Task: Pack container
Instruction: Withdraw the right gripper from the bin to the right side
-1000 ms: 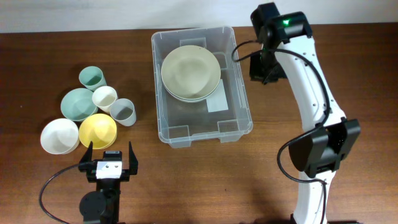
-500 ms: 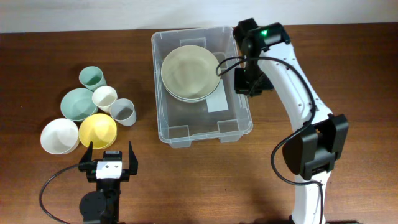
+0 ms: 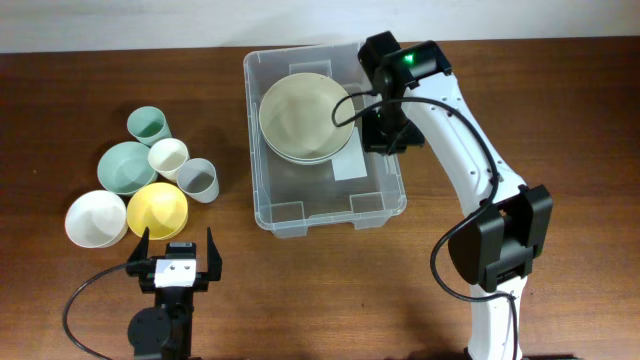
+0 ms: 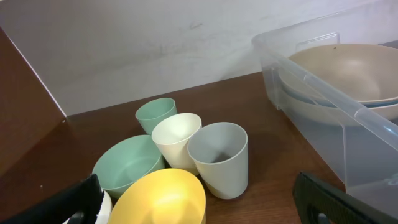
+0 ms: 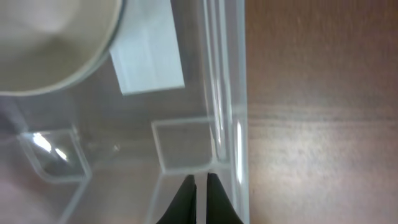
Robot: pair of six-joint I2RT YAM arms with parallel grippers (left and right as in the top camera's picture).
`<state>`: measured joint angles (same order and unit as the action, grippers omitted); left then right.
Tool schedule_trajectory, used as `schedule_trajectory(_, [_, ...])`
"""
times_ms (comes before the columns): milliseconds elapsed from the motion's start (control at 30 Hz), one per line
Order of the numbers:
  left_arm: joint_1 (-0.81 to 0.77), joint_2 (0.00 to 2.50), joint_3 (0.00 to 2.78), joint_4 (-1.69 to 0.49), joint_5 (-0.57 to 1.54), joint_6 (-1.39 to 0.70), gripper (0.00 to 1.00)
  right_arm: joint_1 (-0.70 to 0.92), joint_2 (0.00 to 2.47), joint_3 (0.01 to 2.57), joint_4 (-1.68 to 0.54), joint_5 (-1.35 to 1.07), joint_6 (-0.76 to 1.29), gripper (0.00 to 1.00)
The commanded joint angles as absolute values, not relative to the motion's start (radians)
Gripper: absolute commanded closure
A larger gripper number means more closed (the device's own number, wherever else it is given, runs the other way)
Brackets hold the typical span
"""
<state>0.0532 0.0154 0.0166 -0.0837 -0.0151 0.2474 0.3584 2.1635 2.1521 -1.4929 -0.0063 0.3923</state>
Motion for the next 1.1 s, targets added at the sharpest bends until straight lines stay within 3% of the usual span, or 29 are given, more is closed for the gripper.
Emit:
schedule_trajectory(0, [0.05, 0.007, 0.009, -0.082, -0.022, 0.263, 0.01, 0.342, 2.166, 2.148, -1.481, -0.001, 0.398, 0.96])
schedule_trajectory(300, [0.05, 0.007, 0.009, -0.082, -0.022, 0.263, 0.01, 0.308, 2.167, 2.148, -1.475, 0.17, 0.344, 0.96])
schedule_trajectory(1067, [0.05, 0.007, 0.009, -0.082, -0.022, 0.263, 0.01, 0.307, 2.165, 2.014, -1.444, 0.0, 0.356, 0.96])
